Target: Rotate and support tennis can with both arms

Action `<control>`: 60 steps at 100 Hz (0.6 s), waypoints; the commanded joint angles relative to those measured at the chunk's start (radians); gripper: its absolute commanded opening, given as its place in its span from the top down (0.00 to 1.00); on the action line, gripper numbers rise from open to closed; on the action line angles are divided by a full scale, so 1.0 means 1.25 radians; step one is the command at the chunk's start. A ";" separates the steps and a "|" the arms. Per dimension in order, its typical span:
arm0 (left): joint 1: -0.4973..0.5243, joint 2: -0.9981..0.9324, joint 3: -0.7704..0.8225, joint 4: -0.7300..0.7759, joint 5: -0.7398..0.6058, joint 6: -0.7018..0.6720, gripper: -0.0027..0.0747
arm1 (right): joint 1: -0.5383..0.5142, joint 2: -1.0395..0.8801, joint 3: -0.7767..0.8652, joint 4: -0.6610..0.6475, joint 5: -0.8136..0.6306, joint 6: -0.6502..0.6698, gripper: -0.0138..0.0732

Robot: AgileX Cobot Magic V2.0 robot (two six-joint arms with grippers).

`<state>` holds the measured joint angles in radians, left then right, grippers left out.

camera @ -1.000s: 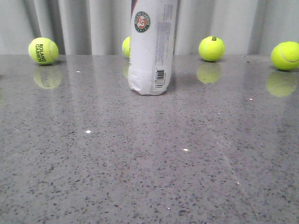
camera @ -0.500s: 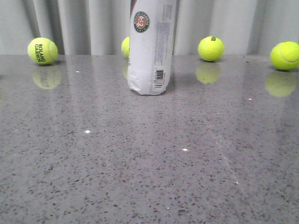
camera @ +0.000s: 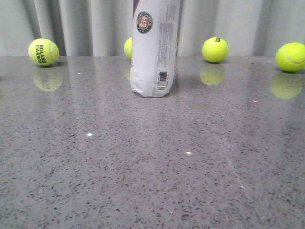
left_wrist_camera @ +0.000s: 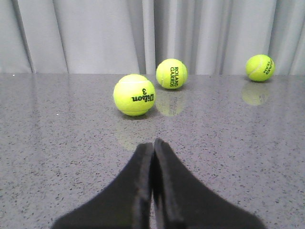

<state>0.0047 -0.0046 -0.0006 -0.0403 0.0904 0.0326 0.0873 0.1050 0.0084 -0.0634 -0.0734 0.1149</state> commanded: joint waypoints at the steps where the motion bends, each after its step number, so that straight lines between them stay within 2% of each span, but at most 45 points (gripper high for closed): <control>1: 0.000 -0.025 0.035 -0.003 -0.058 -0.001 0.99 | -0.025 -0.016 0.001 -0.008 -0.038 -0.001 0.91; 21: 0.000 -0.025 0.035 -0.003 -0.058 -0.001 0.99 | -0.070 -0.080 0.001 -0.008 0.071 -0.001 0.91; 60: 0.000 -0.025 0.035 -0.003 -0.058 -0.001 0.99 | -0.080 -0.116 0.002 -0.008 0.100 -0.001 0.91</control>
<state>0.0047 -0.0046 -0.0006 -0.0403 0.0920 0.0326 -0.0076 -0.0097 0.0278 -0.0634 0.1208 0.1149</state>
